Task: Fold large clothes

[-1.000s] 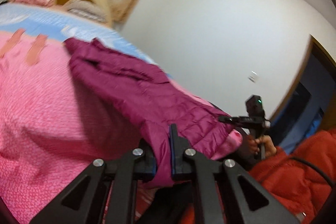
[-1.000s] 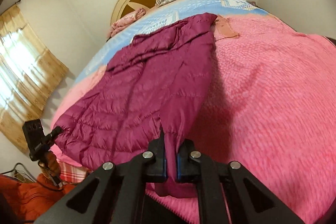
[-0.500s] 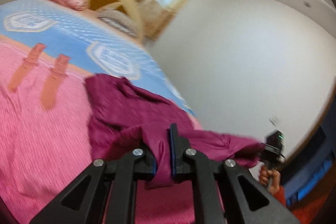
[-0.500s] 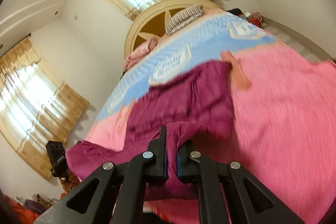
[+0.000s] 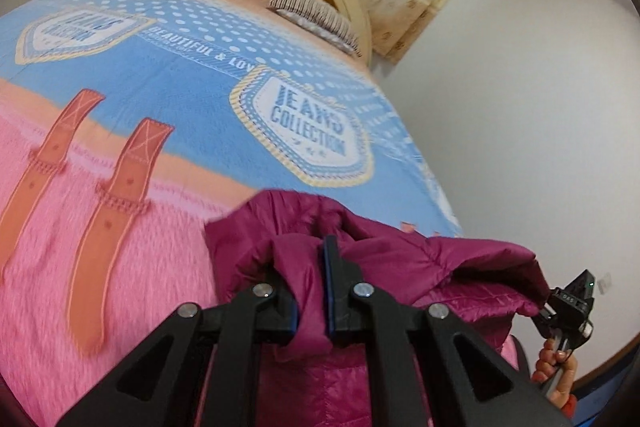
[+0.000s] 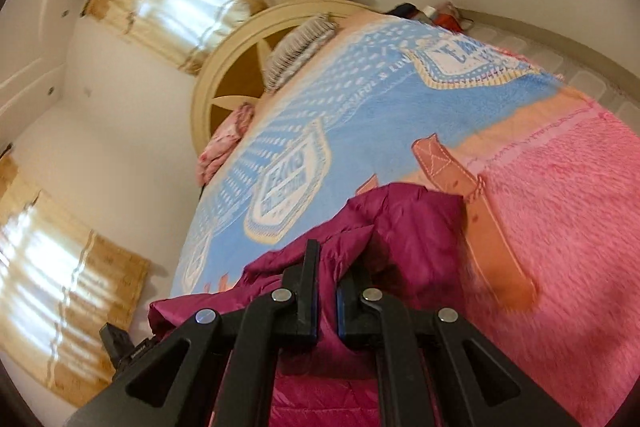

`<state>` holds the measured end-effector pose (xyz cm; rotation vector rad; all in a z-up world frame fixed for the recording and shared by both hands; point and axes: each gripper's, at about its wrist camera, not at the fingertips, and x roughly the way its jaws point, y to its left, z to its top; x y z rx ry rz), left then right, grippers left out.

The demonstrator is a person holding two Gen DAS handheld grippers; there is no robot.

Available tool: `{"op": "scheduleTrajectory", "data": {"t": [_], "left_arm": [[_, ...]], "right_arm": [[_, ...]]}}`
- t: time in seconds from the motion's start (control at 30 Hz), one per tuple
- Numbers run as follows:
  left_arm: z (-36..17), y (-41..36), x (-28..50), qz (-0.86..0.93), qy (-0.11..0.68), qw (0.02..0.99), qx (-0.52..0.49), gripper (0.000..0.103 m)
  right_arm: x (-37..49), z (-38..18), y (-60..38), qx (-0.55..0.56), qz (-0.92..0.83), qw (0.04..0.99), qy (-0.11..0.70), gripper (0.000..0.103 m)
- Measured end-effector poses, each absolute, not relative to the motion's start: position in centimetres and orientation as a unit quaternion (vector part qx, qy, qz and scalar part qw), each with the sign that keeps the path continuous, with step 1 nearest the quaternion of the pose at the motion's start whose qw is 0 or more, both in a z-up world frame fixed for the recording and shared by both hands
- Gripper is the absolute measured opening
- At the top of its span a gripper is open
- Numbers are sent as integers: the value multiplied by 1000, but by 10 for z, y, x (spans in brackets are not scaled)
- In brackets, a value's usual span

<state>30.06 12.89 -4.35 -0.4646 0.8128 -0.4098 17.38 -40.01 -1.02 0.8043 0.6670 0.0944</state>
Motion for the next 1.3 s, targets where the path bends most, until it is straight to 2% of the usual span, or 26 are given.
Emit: {"op": "scheduleTrajectory", "data": {"t": [0.3,0.47,0.6,0.63,0.67,0.7,0.73,0.77,0.8,0.93,1.03,1.1,1.2,1.3], "left_arm": [[-83,109,370,-155,454,847,-228,10],[-96,118,393,-159,488,812,-279,19],[-91,144,402,-161,497,797,-303,28],[-86,153,400,-151,490,805,-300,42],[-80,162,397,-133,479,817,-293,66],[-69,174,390,-101,458,837,-282,73],[-60,180,383,-84,439,852,-273,75],[-54,183,378,-77,426,862,-262,75],[-45,183,370,-73,414,874,-245,75],[-22,127,340,-66,375,919,-107,75],[-27,70,337,-61,371,925,-56,75],[-40,41,346,-54,393,916,-56,75],[-64,13,360,-43,413,908,-50,75],[-87,-2,370,-31,426,904,-33,75]], "right_arm": [[246,-62,-414,405,2,842,356,5],[270,-92,-428,454,-13,809,374,9],[268,-91,-448,490,-4,807,329,11],[263,-85,-454,488,-13,815,312,11],[258,-80,-460,485,-26,822,296,14],[251,-73,-466,483,-42,828,281,23],[242,-65,-470,476,-63,835,269,29],[233,-54,-468,458,-81,847,256,41],[224,-40,-458,422,-92,868,244,43],[225,1,-369,192,-41,939,282,43],[242,10,-290,44,-12,950,309,43],[268,3,-259,17,-1,940,339,43],[304,-22,-262,62,1,925,374,41],[316,-45,-274,59,-28,919,388,39]]}}
